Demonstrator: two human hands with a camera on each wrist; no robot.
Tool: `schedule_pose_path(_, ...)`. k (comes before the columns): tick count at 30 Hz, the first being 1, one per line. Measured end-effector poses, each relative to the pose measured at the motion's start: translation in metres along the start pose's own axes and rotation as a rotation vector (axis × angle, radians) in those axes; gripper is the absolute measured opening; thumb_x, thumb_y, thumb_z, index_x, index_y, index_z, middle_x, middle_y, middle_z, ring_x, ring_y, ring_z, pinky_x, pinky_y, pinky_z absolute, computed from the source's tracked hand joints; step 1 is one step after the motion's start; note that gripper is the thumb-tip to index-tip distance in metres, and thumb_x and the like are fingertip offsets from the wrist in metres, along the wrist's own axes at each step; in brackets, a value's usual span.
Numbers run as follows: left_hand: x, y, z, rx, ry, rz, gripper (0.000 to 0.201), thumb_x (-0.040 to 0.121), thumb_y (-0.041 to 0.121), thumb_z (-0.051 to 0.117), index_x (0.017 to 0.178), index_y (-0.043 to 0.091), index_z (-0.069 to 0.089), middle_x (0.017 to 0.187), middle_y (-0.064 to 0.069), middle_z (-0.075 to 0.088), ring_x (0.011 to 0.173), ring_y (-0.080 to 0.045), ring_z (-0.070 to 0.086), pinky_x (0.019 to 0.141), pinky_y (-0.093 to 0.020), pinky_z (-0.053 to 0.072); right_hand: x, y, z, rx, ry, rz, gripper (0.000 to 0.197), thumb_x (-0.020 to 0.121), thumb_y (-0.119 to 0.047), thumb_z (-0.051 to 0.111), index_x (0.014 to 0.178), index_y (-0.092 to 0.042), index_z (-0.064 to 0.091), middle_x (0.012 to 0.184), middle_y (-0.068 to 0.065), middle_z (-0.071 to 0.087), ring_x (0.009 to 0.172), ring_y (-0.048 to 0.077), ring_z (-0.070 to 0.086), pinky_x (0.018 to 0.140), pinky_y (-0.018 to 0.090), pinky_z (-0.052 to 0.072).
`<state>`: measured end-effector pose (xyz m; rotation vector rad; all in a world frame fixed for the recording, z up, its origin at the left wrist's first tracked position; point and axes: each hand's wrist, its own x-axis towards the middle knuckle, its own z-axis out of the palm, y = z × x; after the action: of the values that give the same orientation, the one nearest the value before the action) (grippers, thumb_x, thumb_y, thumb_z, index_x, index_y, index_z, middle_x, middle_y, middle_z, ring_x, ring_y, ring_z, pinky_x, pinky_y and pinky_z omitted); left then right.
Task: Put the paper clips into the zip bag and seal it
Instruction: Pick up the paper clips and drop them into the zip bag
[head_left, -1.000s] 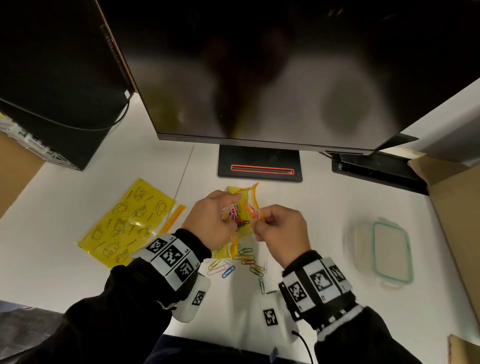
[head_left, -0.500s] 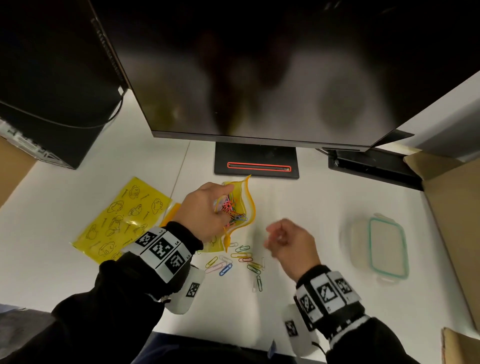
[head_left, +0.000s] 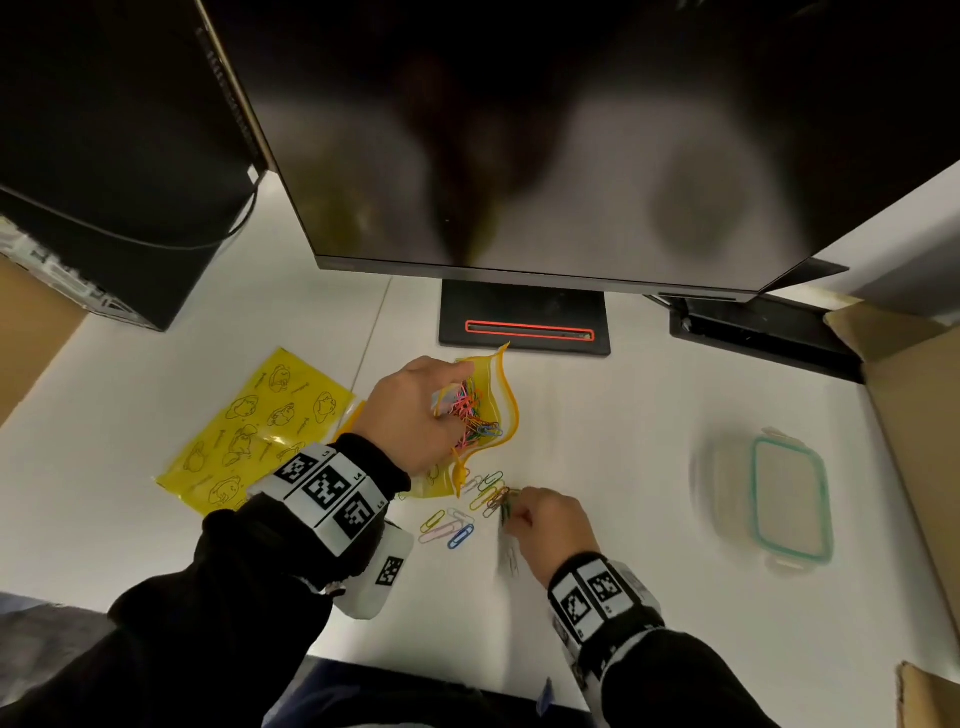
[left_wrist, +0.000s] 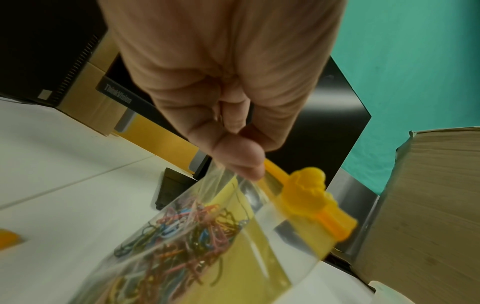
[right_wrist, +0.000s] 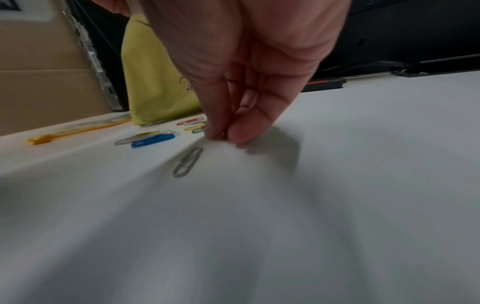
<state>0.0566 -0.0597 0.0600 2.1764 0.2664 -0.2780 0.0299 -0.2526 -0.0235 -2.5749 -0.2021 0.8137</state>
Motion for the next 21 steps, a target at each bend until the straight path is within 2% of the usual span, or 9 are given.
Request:
schedule_pose_path(3,0.0,-0.001,-0.004,-0.01,0.002,-0.006,0.056,0.075,0.005,0.058,0.126,0.025,0.052,0.128,0.002,0.054,0.094,-0.023,0.061,0.082,-0.024,0.047,0.004,-0.002,0.001,0.052,0.113,-0.08,0.016,0.084,-0.008,0.054,0.095,-0.01,0.065,0.098,0.01,0.064,0.09,0.029,0.061,0.073,0.03,0.046)
schedule_pose_path(5,0.0,-0.002,-0.007,-0.005,0.004,-0.013,0.055,0.075,0.005,0.058,0.127,0.025,0.052,0.13,0.002,0.053,0.094,-0.025,0.062,0.084,-0.027,0.049,0.002,0.0,-0.001,0.023,0.103,-0.197,0.036,0.082,-0.006,0.056,0.116,-0.016,0.058,0.12,0.006,0.055,0.107,0.026,0.055,0.085,0.029,0.046)
schedule_pose_path(7,0.001,-0.003,-0.01,0.012,0.005,-0.019,0.055,0.076,0.006,0.058,0.127,0.025,0.051,0.131,0.002,0.052,0.094,-0.026,0.062,0.085,-0.029,0.05,0.0,0.002,-0.005,-0.107,-0.087,-0.302,0.07,0.078,-0.011,0.063,0.139,-0.025,0.034,0.15,0.001,0.027,0.133,0.022,0.029,0.103,0.03,0.037)
schedule_pose_path(8,0.002,-0.003,-0.011,0.018,0.006,-0.021,0.055,0.076,0.006,0.058,0.127,0.025,0.051,0.131,0.002,0.052,0.093,-0.026,0.062,0.084,-0.029,0.05,0.0,0.002,-0.007,-0.21,-0.199,-0.339,0.086,0.075,-0.014,0.068,0.145,-0.029,0.019,0.156,-0.003,0.009,0.139,0.021,0.015,0.108,0.032,0.032)
schedule_pose_path(9,0.002,-0.003,-0.011,0.02,0.005,-0.022,0.055,0.076,0.006,0.058,0.127,0.025,0.051,0.131,0.002,0.052,0.092,-0.025,0.062,0.084,-0.028,0.049,0.001,0.002,-0.009,-0.329,-0.283,-0.376,0.098,0.073,-0.017,0.071,0.146,-0.031,0.008,0.157,-0.007,-0.004,0.141,0.021,0.007,0.111,0.035,0.029)
schedule_pose_path(11,0.002,-0.003,-0.012,0.021,0.002,-0.02,0.055,0.076,0.006,0.058,0.128,0.024,0.051,0.131,0.002,0.052,0.09,-0.024,0.061,0.083,-0.026,0.048,0.006,0.001,-0.011,-0.527,-0.359,-0.44,0.106,0.072,-0.018,0.073,0.146,-0.034,-0.001,0.157,-0.009,-0.013,0.141,0.023,0.003,0.11,0.041,0.032)
schedule_pose_path(13,0.001,-0.004,-0.013,0.035,0.001,-0.02,0.055,0.077,0.007,0.058,0.128,0.025,0.051,0.131,0.003,0.051,0.093,-0.024,0.061,0.083,-0.024,0.046,0.013,-0.004,-0.012,-0.578,-0.358,-0.469,0.102,0.073,-0.015,0.071,0.146,-0.033,0.002,0.157,-0.006,-0.008,0.139,0.025,0.009,0.106,0.042,0.037)
schedule_pose_path(16,0.001,-0.003,-0.013,0.04,0.008,-0.025,0.054,0.076,0.007,0.059,0.127,0.025,0.051,0.131,0.003,0.052,0.096,-0.026,0.061,0.083,-0.024,0.045,0.025,-0.008,-0.011,-0.519,-0.308,-0.474,0.084,0.079,-0.008,0.063,0.145,-0.031,0.018,0.155,0.0,0.012,0.133,0.027,0.021,0.1,0.038,0.042)
schedule_pose_path(21,0.0,-0.002,-0.012,0.035,0.004,-0.022,0.054,0.076,0.005,0.057,0.127,0.025,0.052,0.131,0.003,0.051,0.091,-0.024,0.062,0.082,-0.023,0.045,0.034,-0.009,-0.002,-0.35,-0.173,-0.481,0.052,0.084,-0.004,0.053,0.133,-0.02,0.047,0.137,0.01,0.043,0.119,0.031,0.041,0.092,0.041,0.047)
